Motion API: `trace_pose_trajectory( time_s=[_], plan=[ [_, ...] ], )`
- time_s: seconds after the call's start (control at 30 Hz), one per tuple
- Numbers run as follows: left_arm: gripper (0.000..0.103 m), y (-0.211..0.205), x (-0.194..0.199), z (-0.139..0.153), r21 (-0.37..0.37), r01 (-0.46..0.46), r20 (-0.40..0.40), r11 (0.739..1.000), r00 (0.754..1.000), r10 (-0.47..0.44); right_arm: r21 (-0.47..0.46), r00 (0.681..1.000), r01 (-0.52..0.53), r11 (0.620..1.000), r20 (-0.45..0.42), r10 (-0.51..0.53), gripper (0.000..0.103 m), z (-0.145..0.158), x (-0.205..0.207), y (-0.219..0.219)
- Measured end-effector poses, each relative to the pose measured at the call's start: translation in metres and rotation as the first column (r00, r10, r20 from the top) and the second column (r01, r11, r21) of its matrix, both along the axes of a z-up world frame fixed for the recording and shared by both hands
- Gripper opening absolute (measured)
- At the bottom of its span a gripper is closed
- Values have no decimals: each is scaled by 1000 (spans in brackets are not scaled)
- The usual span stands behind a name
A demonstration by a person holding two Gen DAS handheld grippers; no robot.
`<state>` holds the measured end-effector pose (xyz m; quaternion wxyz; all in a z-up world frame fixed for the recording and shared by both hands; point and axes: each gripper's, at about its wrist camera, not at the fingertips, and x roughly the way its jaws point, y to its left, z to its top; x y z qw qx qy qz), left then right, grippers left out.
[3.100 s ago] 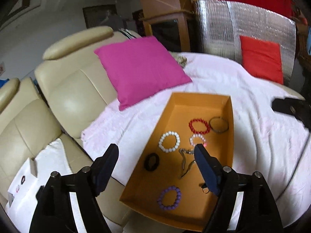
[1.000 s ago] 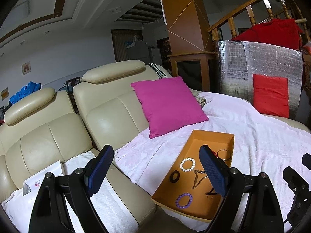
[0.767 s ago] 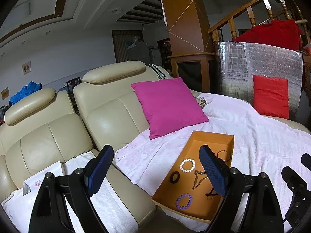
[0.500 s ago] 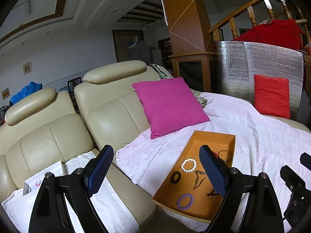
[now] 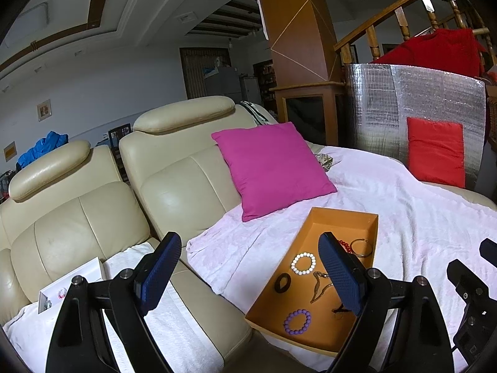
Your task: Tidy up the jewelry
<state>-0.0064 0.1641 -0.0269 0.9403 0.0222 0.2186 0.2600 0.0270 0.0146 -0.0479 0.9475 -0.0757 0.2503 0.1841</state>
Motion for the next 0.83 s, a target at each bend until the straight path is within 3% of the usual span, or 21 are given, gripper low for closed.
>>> trace_pose_trajectory(
  time_s=[0.6, 0.83],
  plan=[
    [90, -5, 15, -3, 32, -19, -22, 999, 1000, 20, 1, 1000, -30, 1000, 5, 30, 61, -7, 27, 1],
    [90, -39, 38, -6, 104, 48, -38, 993, 998, -44, 59, 1000, 11, 998, -20, -10, 61, -14, 49, -31]
  ],
)
